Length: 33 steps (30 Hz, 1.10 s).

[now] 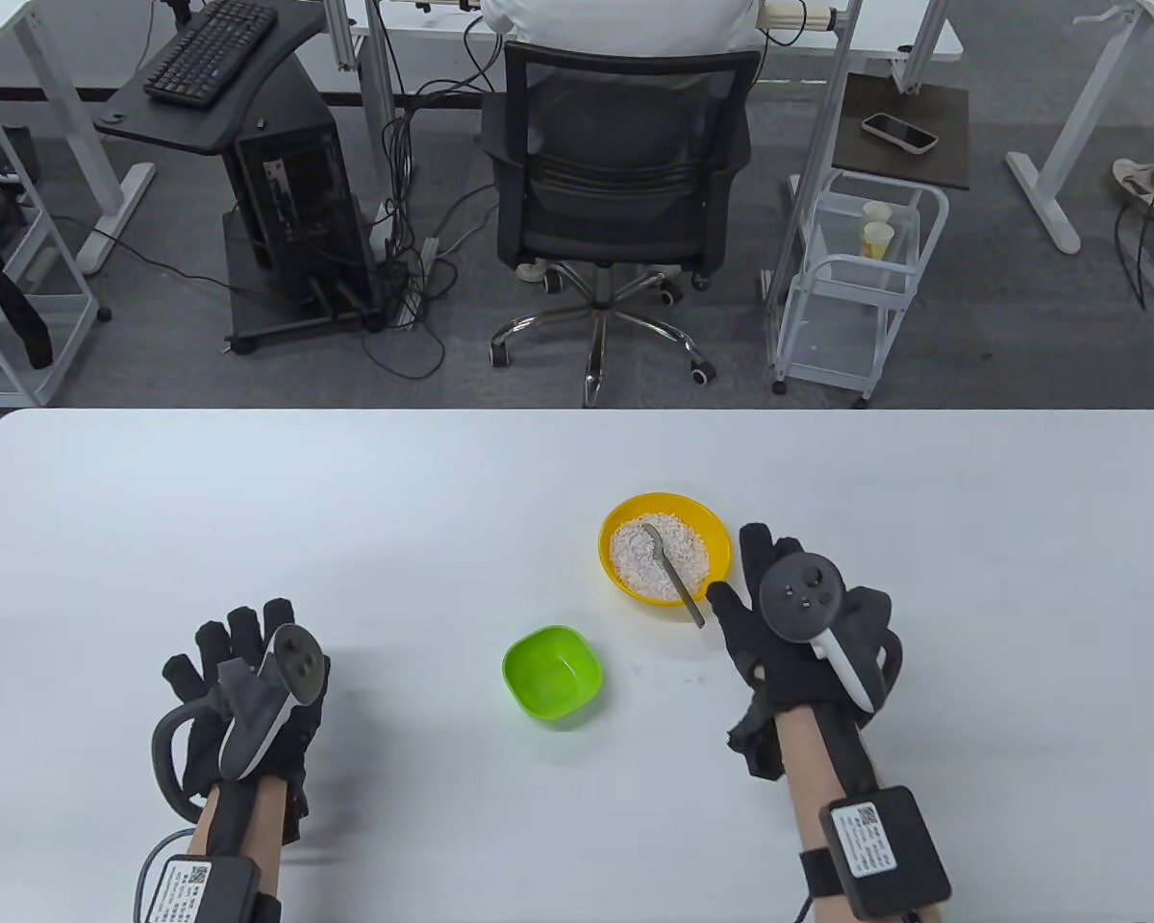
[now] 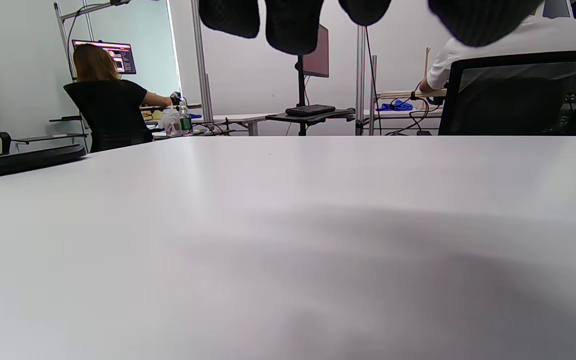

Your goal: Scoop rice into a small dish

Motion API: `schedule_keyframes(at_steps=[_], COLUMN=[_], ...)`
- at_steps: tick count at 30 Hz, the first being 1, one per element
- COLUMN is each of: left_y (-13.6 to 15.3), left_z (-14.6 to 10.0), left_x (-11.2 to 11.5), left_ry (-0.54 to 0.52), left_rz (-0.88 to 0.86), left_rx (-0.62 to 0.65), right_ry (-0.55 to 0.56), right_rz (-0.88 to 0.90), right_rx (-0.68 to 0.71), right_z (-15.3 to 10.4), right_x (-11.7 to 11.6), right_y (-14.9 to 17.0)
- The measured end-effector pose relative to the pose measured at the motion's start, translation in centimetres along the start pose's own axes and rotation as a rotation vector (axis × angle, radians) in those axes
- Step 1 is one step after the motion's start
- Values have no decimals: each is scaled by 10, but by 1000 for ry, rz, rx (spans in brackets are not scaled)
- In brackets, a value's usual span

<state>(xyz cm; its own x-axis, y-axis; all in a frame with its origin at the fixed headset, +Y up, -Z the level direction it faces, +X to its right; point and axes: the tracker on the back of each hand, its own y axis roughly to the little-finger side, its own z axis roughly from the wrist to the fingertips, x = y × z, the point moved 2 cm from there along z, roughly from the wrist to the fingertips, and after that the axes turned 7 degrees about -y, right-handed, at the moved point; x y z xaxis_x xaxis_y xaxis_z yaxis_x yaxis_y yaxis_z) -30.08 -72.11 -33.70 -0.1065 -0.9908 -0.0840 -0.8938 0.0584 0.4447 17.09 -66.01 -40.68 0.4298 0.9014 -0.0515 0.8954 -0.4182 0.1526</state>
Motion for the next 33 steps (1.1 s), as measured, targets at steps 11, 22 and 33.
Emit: schedule_keyframes(at_steps=[11,22,33], left_y=[-10,-19,-16], left_z=[-8,-15,-14], left_x=[12,11,10], left_ry=[36,8,12], left_rz=[8,32,2], left_rx=[47,70,66], right_ry=[-2,159,120], right_rz=[-74,-216,46], right_rx=[-24,64,-6], right_z=[31,24,29], right_x=[-77,-75,-53], right_y=[9,-2,35])
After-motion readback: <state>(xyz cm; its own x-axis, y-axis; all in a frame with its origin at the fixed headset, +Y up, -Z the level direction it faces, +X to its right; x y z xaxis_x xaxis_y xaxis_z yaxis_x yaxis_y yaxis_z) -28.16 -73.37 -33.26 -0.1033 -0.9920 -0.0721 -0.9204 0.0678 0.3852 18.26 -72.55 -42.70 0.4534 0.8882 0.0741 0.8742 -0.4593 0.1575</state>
